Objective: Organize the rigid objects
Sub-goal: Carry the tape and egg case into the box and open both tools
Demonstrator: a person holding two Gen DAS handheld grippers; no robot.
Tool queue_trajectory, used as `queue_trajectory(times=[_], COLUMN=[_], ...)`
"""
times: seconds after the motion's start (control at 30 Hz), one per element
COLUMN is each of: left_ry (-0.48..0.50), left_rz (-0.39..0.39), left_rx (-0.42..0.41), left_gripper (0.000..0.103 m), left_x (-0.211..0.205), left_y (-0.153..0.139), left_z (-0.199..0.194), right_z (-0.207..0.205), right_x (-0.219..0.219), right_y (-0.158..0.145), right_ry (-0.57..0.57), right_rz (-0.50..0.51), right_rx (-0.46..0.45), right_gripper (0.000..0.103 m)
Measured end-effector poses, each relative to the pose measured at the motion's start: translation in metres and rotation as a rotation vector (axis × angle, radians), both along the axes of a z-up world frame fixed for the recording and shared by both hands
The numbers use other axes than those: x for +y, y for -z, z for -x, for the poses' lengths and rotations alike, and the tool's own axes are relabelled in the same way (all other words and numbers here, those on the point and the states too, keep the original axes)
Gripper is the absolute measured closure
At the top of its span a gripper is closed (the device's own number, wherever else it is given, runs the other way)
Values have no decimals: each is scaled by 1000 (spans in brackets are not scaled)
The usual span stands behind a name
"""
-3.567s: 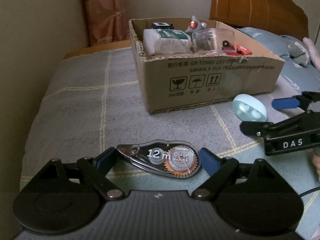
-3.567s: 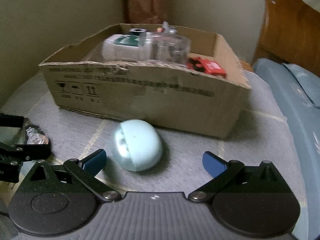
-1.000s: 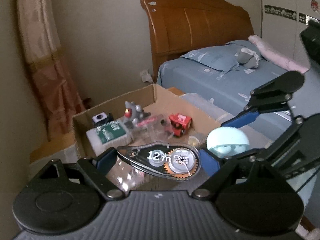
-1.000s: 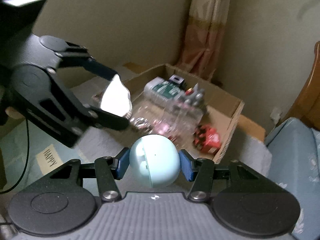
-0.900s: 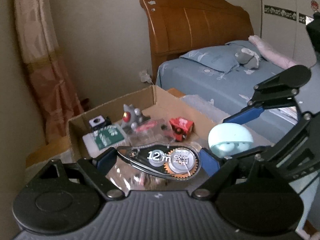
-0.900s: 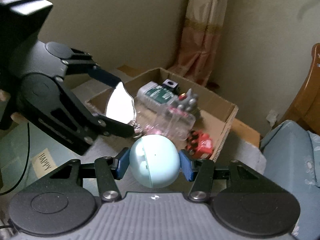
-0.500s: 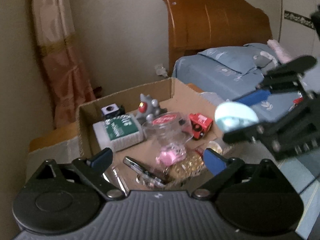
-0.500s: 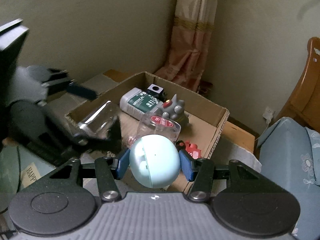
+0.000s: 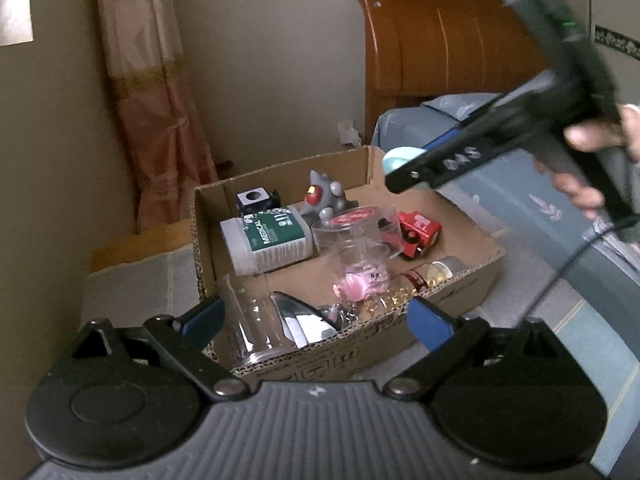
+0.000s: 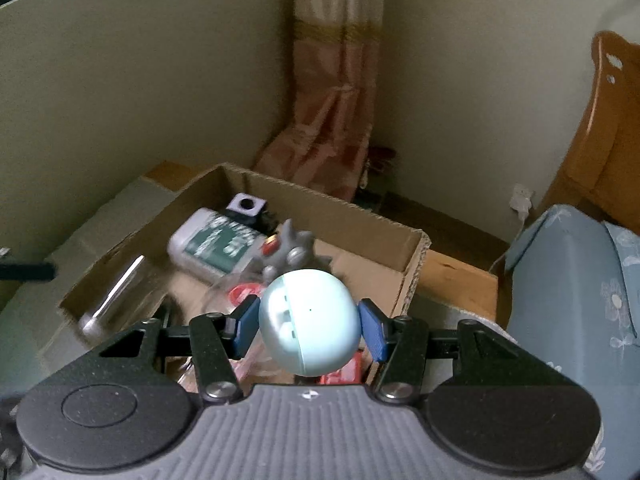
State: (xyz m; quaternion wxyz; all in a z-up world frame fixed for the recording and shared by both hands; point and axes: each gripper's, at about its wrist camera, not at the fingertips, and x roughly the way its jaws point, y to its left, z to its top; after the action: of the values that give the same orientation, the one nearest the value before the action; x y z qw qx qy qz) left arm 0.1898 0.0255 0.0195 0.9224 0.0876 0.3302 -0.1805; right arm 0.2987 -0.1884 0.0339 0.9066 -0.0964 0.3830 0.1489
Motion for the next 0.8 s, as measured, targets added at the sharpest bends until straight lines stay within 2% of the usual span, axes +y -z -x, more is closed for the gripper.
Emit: queue_trajectory(times=[0.3, 0.53, 0.6, 0.67, 0.73, 0.8], left_ry=[-20, -34, -33, -34, -35, -38], left_rz=[-1, -1, 0, 0, 0, 2], left_rx=[-22, -18, -18, -17, -15, -15], left_gripper=[6, 6, 6, 6, 6, 6], left_x=[7, 11, 11, 12, 13, 14], left_y=[-4, -3, -3, -2, -2, -2], left_z=[4, 4, 3, 3, 3, 2], right_z=[-48, -70, -74, -75, -74, -74], right_x=[-4, -4, -6, -7, -8, -9], right_y=[23, 41, 42, 40, 36, 34], right_ry=[74, 114, 123, 134, 148, 153], right_rz=[-40, -40, -48, -56, -58, -59], right_rx=[77, 120, 117, 104, 78, 70], right_gripper=[44, 44, 38, 14, 7, 4])
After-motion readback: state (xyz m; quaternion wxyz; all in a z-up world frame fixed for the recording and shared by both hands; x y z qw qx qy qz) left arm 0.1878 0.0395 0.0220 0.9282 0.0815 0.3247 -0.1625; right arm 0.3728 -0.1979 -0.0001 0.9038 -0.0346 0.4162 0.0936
